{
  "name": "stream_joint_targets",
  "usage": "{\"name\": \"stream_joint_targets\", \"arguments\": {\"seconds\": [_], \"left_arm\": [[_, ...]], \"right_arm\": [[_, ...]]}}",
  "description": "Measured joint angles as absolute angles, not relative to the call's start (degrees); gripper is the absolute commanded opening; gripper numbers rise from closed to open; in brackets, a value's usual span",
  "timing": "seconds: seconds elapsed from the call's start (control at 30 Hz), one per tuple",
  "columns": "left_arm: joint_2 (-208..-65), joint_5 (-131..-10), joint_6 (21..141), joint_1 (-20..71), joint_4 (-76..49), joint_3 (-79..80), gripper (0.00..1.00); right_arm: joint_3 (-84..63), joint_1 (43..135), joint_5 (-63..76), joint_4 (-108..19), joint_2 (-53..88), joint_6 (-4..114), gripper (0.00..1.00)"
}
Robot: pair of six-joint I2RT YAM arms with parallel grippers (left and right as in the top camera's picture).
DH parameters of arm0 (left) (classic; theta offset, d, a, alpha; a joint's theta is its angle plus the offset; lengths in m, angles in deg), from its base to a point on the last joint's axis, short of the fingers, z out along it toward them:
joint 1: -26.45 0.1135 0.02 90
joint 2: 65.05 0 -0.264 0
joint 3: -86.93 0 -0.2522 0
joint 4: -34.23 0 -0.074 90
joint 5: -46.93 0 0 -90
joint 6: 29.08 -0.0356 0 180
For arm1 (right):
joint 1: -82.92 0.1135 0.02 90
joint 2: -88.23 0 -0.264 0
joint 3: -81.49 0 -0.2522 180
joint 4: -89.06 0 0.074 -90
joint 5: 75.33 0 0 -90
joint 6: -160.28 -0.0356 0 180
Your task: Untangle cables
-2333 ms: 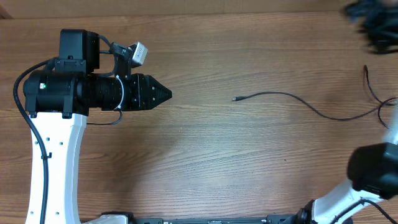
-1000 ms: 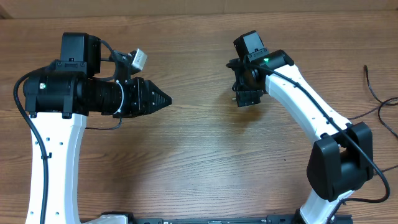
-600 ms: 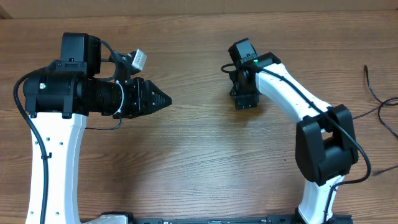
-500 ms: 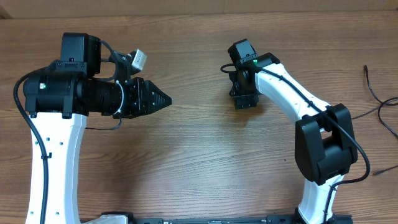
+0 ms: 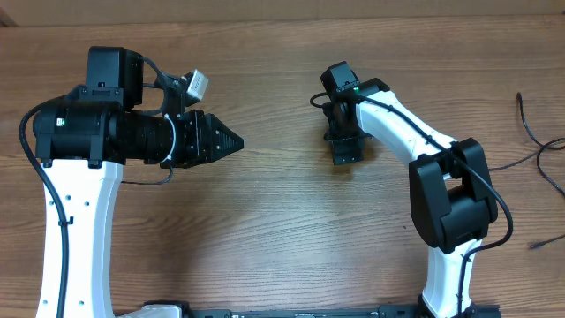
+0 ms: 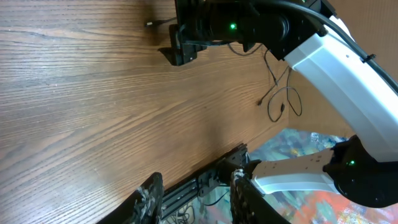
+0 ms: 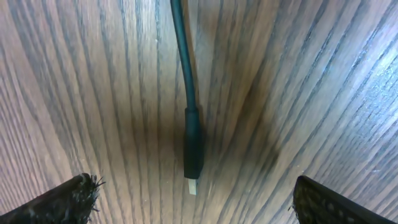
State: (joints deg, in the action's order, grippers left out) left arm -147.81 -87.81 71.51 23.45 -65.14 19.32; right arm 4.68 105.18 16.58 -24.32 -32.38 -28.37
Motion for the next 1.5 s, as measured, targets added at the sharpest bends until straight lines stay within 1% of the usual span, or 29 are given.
{"name": "stream_joint_targets", "arguments": {"seconds": [0.03,0.17,0.23,0.33,0.37,0.43,0.47,0.5,0.53,0.57,0.6,0.63,0.67,0.7,0.9,1.07,1.23,1.3,1.37,1.5], "left_arm": [[-147.8,-87.8,71.5,23.4,-65.1,19.3,0.36],[-147.8,-87.8,71.5,23.4,-65.1,19.3,0.35],[-147.8,-87.8,71.5,23.4,-65.1,19.3,0.35],[-147.8,-87.8,71.5,23.4,-65.2,19.3,0.35],[-147.8,-87.8,71.5,23.4,-65.2,19.3,0.36],[-147.8,-87.8,71.5,23.4,-65.2,19.3,0.35],[-147.8,-87.8,71.5,23.4,-65.2,19.3,0.35],[-147.8,-87.8,71.5,23.4,-65.2,19.3,0.35],[-147.8,-87.8,71.5,23.4,-65.2,19.3,0.35],[-147.8,-87.8,71.5,23.4,-65.2,19.3,0.35],[-147.8,-87.8,71.5,23.4,-65.1,19.3,0.35],[-147.8,-87.8,71.5,23.4,-65.1,19.3,0.35],[-147.8,-87.8,71.5,23.4,-65.1,19.3,0.35],[-147.8,-87.8,71.5,23.4,-65.1,19.3,0.36],[-147.8,-87.8,71.5,23.4,-65.1,19.3,0.35],[-147.8,-87.8,71.5,23.4,-65.1,19.3,0.36],[-147.8,-87.8,71.5,23.4,-65.2,19.3,0.36],[-147.8,-87.8,71.5,23.4,-65.1,19.3,0.36],[-147.8,-87.8,71.5,23.4,-65.1,19.3,0.36],[-147.8,-87.8,71.5,23.4,-65.1,19.3,0.36]], "right_arm": [[4.7,105.2,16.6,-24.3,-32.4,-28.5,0.87],[4.7,105.2,17.3,-24.7,-32.4,-28.5,0.87],[4.6,105.2,17.7,-25.3,-32.4,-28.5,0.84],[4.4,105.2,17.9,-26.3,-32.5,-28.5,0.82],[4.3,105.2,18.0,-26.5,-32.7,-28.5,0.75],[4.1,105.2,18.1,-27.1,-33.3,-28.3,0.48],[4.1,105.2,18.1,-27.4,-33.6,-28.2,0.42],[4.0,105.2,18.1,-27.6,-34.1,-28.3,0.42],[3.9,105.2,18.1,-27.8,-34.5,-28.5,0.47],[4.0,105.2,18.1,-28.1,-34.7,-28.7,0.48],[4.0,105.2,18.2,-28.5,-34.7,-28.6,0.41],[4.0,105.2,18.1,-28.7,-34.7,-28.3,0.23],[4.0,105.2,18.0,-28.8,-34.7,-28.2,0.09],[3.9,105.2,18.2,-29.0,-34.7,-28.4,0.04],[3.9,105.2,18.1,-29.5,-34.9,-28.5,0.04],[3.9,105.1,20.1,-32.7,-35.2,-26.2,0.04],[3.9,103.7,25.6,-31.3,-35.2,-24.8,0.09],[3.9,101.8,28.0,-30.8,-35.1,-24.5,0.11],[3.9,99.2,30.3,-30.1,-35.0,-24.2,0.11],[3.9,90.5,36.5,-29.2,-32.5,-20.2,0.1]]}}
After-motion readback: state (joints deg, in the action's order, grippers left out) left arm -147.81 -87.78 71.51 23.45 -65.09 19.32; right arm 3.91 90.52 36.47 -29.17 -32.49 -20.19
